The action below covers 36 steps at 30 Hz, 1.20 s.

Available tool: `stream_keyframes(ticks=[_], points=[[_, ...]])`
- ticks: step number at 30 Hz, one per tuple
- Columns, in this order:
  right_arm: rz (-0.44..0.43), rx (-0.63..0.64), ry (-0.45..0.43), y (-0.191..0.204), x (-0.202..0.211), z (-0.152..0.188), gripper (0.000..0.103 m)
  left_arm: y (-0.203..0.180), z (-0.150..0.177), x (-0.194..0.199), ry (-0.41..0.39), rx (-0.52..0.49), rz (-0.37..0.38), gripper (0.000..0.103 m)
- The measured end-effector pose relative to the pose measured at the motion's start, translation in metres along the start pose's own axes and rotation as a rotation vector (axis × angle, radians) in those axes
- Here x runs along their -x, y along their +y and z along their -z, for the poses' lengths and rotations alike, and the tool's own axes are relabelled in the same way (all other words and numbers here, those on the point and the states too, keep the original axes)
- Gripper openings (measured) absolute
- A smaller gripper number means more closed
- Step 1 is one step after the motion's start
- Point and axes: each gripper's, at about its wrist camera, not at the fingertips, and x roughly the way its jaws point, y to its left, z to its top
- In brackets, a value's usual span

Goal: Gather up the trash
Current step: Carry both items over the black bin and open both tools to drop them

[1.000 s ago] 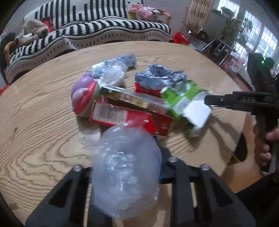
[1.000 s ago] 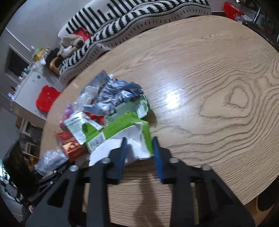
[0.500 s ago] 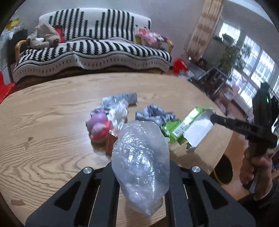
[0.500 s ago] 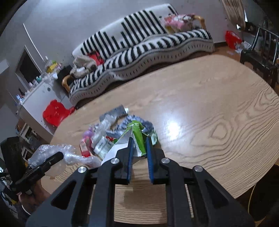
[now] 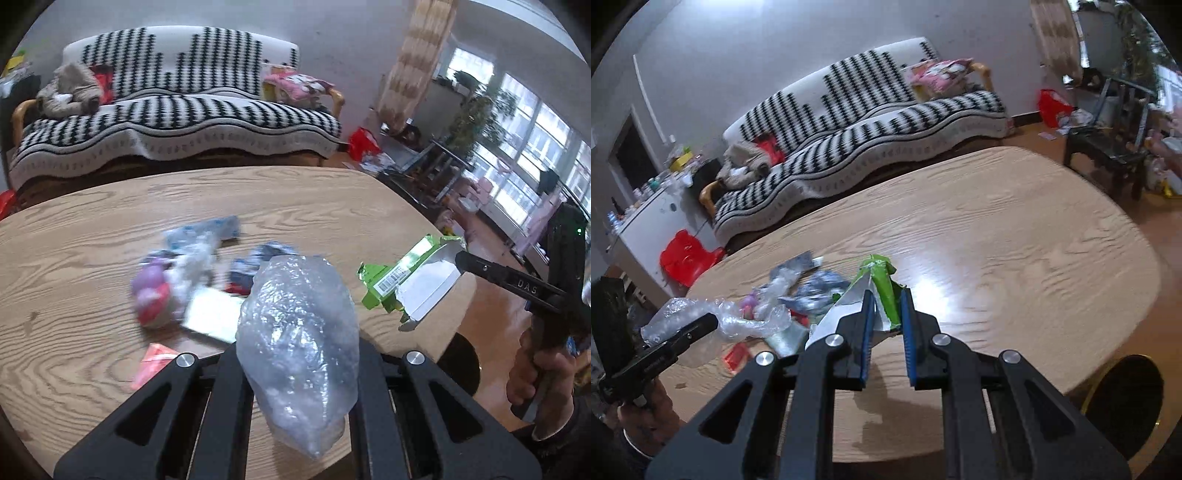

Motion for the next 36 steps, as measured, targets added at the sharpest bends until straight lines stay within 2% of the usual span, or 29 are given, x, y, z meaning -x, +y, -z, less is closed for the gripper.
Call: stream_keyframes(ticks=[5, 8, 15, 20, 24, 28, 31, 36], points=[[0.105, -0.064, -0.046, -0.061, 0.037, 0.003, 0.015, -0.053, -0.001, -0.029, 0.036, -0.062, 0.073, 0.006], [0.193, -0.113, -0.07, -0.105, 0.066, 0.008, 0.015, -0.094, 0.002, -0.048, 0.059, -0.112, 0.144, 0.006], [0.383, -0.252, -0.064, -0.205, 0.121, 0.038, 0.015, -0.193, 0.027, -0.103, 0.156, -0.217, 0.319, 0.006], [0.548, -0.338, 0.017, -0.268, 0.139, 0.068, 0.015, -0.264, 0.06, -0.145, 0.258, -0.29, 0.442, 0.006], [0.607, -0.407, 0.114, -0.309, 0.132, 0.091, 0.015, -0.31, 0.086, -0.176, 0.333, -0.332, 0.488, 0.006], [0.637, -0.45, 0.16, -0.33, 0.127, 0.102, 0.015, -0.343, 0.106, -0.206, 0.396, -0.346, 0.509, 0.006], [0.648, -0.456, 0.178, -0.33, 0.123, 0.105, 0.015, -0.356, 0.116, -0.221, 0.436, -0.346, 0.524, 0.006], [0.66, -0.442, 0.205, -0.333, 0.113, 0.105, 0.015, -0.371, 0.12, -0.238, 0.464, -0.347, 0.527, 0.007]])
